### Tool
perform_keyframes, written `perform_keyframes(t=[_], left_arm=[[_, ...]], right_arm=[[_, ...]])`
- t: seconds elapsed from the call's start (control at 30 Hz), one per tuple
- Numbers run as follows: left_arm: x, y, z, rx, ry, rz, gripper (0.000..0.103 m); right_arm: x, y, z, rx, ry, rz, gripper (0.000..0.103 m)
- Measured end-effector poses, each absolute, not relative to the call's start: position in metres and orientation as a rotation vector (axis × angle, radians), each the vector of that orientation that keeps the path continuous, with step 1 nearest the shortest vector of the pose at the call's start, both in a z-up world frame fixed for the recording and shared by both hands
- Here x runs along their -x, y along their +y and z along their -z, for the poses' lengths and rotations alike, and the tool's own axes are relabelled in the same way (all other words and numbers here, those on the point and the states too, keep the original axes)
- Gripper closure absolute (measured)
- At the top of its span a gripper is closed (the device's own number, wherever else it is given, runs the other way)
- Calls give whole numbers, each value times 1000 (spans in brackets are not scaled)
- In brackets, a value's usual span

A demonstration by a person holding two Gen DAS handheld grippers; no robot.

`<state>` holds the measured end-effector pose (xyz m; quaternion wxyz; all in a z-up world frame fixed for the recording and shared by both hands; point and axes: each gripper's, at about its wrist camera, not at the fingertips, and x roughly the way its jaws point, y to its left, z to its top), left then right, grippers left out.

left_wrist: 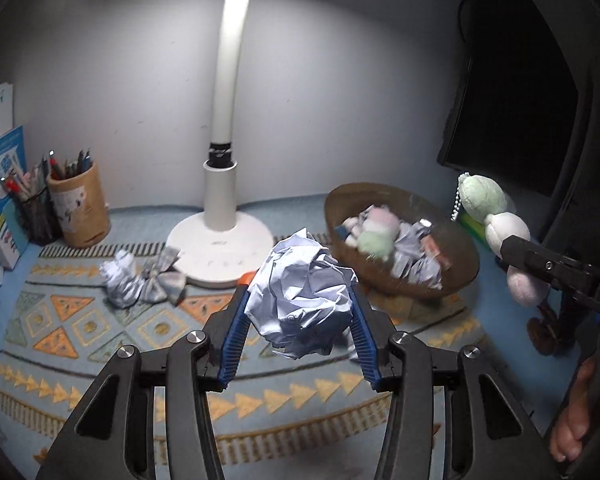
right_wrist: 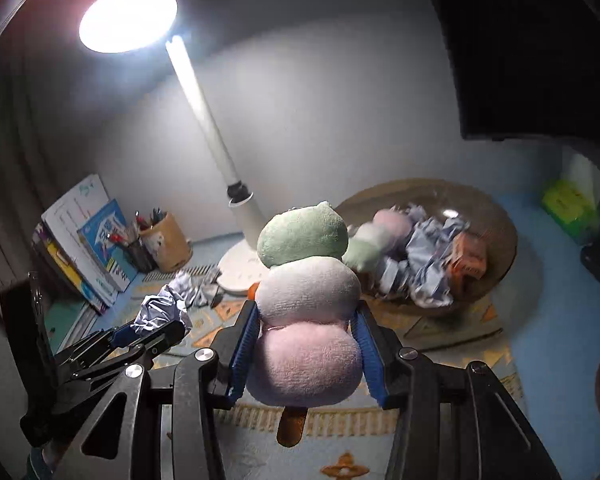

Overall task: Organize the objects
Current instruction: 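Carry the paper ball and dango plush over the bowl and release both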

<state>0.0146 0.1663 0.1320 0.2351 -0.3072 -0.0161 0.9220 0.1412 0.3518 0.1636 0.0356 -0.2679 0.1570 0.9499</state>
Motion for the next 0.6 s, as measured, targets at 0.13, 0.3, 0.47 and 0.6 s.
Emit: perform_keyframes(t=[0.13, 0.3, 0.47, 0.6], left_arm=[[21, 207, -164, 777, -108, -2488, 58], [41, 245, -175, 631, -178, -2572, 58], [61, 281, -160, 595, -232, -2552, 58], [80, 316, -129, 683, -171, -2456, 58]], right_arm=[[-130, 406, -192, 685, 557, -2845, 57], [-105, 456, -197, 606, 622, -2788, 57], [-66, 481, -174, 687, 570, -2771, 57], [-55, 496, -152, 702, 572, -2734, 57]])
